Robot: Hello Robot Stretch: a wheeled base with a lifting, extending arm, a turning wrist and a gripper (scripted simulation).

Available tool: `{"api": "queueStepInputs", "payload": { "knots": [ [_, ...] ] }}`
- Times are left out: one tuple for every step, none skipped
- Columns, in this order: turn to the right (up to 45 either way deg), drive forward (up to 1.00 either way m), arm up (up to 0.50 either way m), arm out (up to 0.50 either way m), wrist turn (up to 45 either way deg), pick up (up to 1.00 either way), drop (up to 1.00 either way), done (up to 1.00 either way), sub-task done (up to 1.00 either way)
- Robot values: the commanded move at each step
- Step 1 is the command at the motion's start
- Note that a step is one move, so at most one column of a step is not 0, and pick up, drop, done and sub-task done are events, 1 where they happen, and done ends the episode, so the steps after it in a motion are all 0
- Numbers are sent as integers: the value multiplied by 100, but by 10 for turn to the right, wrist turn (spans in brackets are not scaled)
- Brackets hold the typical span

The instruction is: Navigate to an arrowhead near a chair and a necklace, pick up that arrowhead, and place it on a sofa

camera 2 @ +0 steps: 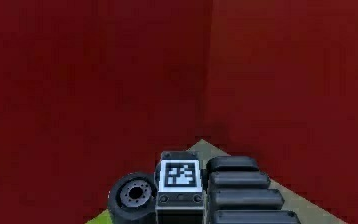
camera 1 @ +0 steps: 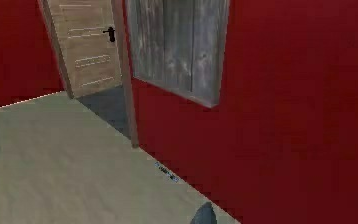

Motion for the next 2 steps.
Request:
{"api": "queueStepInputs", "payload": {
  "knots": [
    [-300, 0, 0, 0, 0, 0, 0, 0, 0],
    [0, 100, 0, 0, 0, 0, 0, 0, 0]
  ]
}}
